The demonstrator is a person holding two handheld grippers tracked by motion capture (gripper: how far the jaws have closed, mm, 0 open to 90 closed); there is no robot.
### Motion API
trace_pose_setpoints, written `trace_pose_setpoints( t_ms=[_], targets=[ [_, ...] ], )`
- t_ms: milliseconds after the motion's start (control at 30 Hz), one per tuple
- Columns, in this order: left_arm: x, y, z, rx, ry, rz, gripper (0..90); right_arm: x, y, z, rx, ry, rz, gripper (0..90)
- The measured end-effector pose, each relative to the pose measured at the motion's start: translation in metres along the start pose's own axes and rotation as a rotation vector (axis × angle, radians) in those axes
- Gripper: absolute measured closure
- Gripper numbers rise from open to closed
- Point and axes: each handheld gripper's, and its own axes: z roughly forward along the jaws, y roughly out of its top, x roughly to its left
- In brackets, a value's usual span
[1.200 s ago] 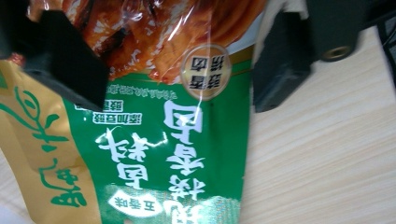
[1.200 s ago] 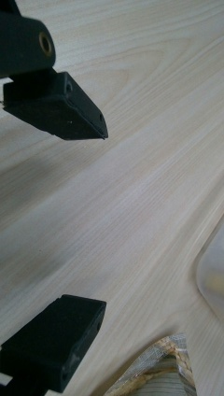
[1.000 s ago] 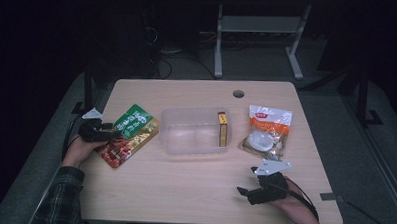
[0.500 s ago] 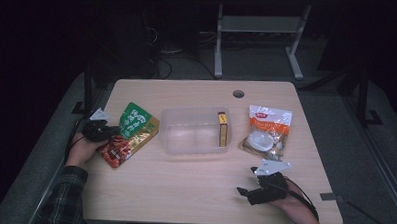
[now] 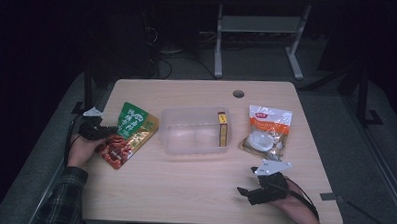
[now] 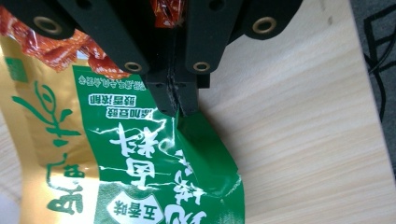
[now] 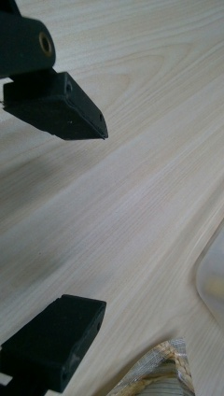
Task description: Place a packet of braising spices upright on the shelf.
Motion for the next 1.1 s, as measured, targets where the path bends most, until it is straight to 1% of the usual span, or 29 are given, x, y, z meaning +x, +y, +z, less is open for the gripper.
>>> trace_pose_setpoints(
  t_ms=[67,100,133,167,200,267,300,367,400,433,467,533,567,667,700,733,767,800,833,867,933,967,1000,1033,1100],
  targets=[
    [0.002,-0.002,-0.004,-0.012,-0.010,-0.016,90.0,0.000,0.000,0.000,-0.001,0.000,-0.002,13.8],
    [0.004,-0.003,-0.009,-0.028,-0.020,-0.025,90.0,0.000,0.000,0.000,-0.002,0.002,-0.005,13.8],
    [0.004,-0.003,-0.009,-0.028,-0.020,-0.025,90.0,0.000,0.000,0.000,-0.002,0.002,-0.005,13.8],
    [0.003,-0.003,-0.014,-0.055,-0.031,-0.044,90.0,0.001,0.000,0.000,-0.003,0.002,-0.004,13.8],
    [0.003,-0.003,-0.014,-0.055,-0.031,-0.044,90.0,0.001,0.000,0.000,-0.003,0.002,-0.004,13.8],
    [0.002,-0.004,-0.021,-0.078,-0.048,-0.055,90.0,0.001,0.001,0.000,-0.003,0.002,-0.008,13.8],
    [0.002,-0.004,-0.024,-0.083,-0.049,-0.051,90.0,0.000,0.002,0.000,-0.004,0.002,-0.005,13.8],
    [-0.002,-0.005,-0.033,-0.101,-0.057,-0.059,90.0,0.000,0.004,0.001,-0.007,0.003,-0.007,13.8],
    [-0.002,-0.005,-0.033,-0.101,-0.057,-0.059,90.0,0.000,0.004,0.001,-0.007,0.003,-0.007,13.8],
    [-0.004,-0.005,-0.040,-0.116,-0.055,-0.058,90.0,0.000,0.005,0.003,-0.011,0.010,-0.015,13.8],
    [-0.004,-0.005,-0.040,-0.116,-0.055,-0.058,90.0,0.000,0.005,0.003,-0.011,0.010,-0.015,13.8],
    [-0.007,-0.005,-0.047,-0.132,-0.064,-0.054,90.0,0.000,0.007,0.004,-0.008,0.015,-0.017,13.8],
    [-0.008,-0.005,-0.051,-0.137,-0.059,-0.050,90.0,0.000,0.008,0.005,-0.008,0.017,-0.017,13.8],
    [-0.013,-0.005,-0.058,-0.156,-0.070,-0.057,90.0,0.000,0.010,0.007,-0.013,0.023,-0.025,13.8],
    [-0.017,-0.005,-0.062,-0.162,-0.073,-0.044,90.0,0.000,0.012,0.008,-0.012,0.028,-0.026,13.8],
    [-0.017,-0.005,-0.062,-0.162,-0.073,-0.044,90.0,0.000,0.012,0.008,-0.012,0.028,-0.026,13.8],
    [-0.020,-0.004,-0.069,-0.169,-0.072,-0.040,90.0,0.000,0.013,0.009,-0.015,0.034,-0.032,13.8],
    [-0.020,-0.004,-0.069,-0.169,-0.072,-0.040,90.0,0.000,0.013,0.009,-0.015,0.034,-0.032,13.8],
    [-0.023,-0.004,-0.075,-0.178,-0.069,-0.038,90.0,0.000,0.014,0.010,-0.017,0.037,-0.036,13.8],
    [-0.023,-0.004,-0.075,-0.178,-0.069,-0.038,90.0,0.000,0.014,0.010,-0.017,0.037,-0.036,13.8],
    [-0.025,-0.005,-0.080,-0.198,-0.074,-0.041,90.0,0.000,0.015,0.011,-0.015,0.041,-0.035,13.8],
    [-0.027,-0.006,-0.086,-0.212,-0.085,-0.043,90.0,0.001,0.016,0.012,-0.015,0.043,-0.035,13.7],
    [-0.027,-0.006,-0.086,-0.212,-0.085,-0.043,90.0,0.001,0.016,0.012,-0.015,0.043,-0.035,13.7],
    [-0.029,-0.006,-0.089,-0.217,-0.083,-0.045,90.0,0.001,0.017,0.012,-0.016,0.043,-0.037,13.8],
    [-0.034,-0.007,-0.097,-0.236,-0.091,-0.041,90.0,0.002,0.017,0.012,-0.016,0.047,-0.037,13.7]
  ],
)
